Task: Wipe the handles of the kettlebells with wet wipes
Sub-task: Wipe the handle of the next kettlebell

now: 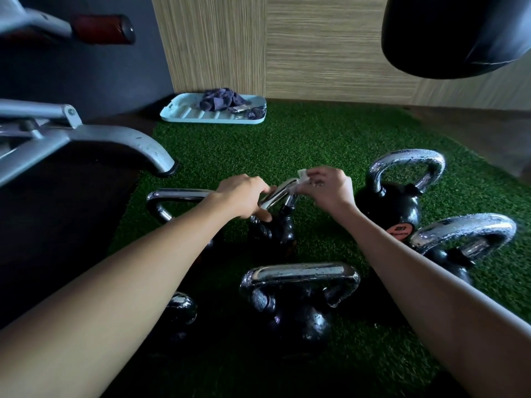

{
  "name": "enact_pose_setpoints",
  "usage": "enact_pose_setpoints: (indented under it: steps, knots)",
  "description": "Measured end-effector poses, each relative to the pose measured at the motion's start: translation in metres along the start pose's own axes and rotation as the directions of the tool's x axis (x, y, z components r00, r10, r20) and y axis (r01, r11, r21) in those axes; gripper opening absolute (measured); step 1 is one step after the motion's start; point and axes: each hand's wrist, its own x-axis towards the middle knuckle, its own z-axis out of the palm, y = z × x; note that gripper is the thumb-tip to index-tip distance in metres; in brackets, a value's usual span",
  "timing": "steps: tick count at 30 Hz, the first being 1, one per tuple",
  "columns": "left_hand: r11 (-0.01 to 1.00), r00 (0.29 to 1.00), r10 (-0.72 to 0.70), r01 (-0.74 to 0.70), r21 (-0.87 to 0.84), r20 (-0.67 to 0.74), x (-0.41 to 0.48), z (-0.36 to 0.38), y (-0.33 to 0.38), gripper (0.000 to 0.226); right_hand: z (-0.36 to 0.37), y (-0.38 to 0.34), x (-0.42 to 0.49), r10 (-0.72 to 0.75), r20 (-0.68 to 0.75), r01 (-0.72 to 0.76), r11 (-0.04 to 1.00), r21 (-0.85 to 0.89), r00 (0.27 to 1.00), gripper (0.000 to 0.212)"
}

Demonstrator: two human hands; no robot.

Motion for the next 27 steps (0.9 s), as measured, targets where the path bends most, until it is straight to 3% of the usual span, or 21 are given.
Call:
enact_pose_setpoints:
  steps: [2, 4, 9, 11, 16, 22, 24, 27]
  knots:
    - [1.0, 1.0, 0.016, -0.017, 0.025, 0.002, 0.0, -0.001, 0.001, 0.06, -0.009, 0.005, 0.015, 0.068, 0.093, -0.064, 0.997, -0.05, 0.993, 0.068]
    - [0.998, 0.997, 0.062, -0.063, 0.015, 0.055, 0.0, -0.006, 0.001, 0.057, -0.016, 0.01, 0.029, 0.052, 0.252, -0.015, 0.989, -0.146, 0.966, 0.077]
    - [0.985, 0.979, 0.152, -0.139, -0.103, 0.134, 0.014, -0.016, -0.008, 0.076, -0.021, 0.003, 0.049, 0.14, 0.597, 0.057, 0.952, -0.3, 0.79, 0.094]
    - [0.982, 0.974, 0.177, -0.164, -0.095, 0.142, 0.017, -0.019, -0.014, 0.081, -0.021, 0.005, 0.055, 0.171, 0.628, 0.082, 0.932, -0.353, 0.759, 0.091]
    - [0.977, 0.972, 0.188, -0.2, 0.068, 0.143, 0.028, -0.027, -0.024, 0.081, -0.037, 0.006, 0.039, 0.205, 0.599, 0.045, 0.926, -0.376, 0.774, 0.091]
    - [0.927, 0.975, 0.208, -0.17, 0.335, -0.082, 0.028, -0.028, 0.001, 0.039, -0.05, -0.001, -0.013, 0.217, 0.629, -0.022, 0.953, -0.301, 0.746, 0.092]
    - [0.928, 0.97, 0.214, -0.165, 0.333, -0.115, 0.027, -0.025, 0.006, 0.032, -0.051, -0.005, -0.024, 0.209, 0.654, -0.025, 0.96, -0.278, 0.727, 0.087]
    - [0.977, 0.981, 0.134, -0.108, 0.184, -0.137, 0.029, -0.019, 0.003, 0.027, -0.056, -0.004, -0.03, 0.16, 0.673, 0.041, 0.961, -0.272, 0.722, 0.076]
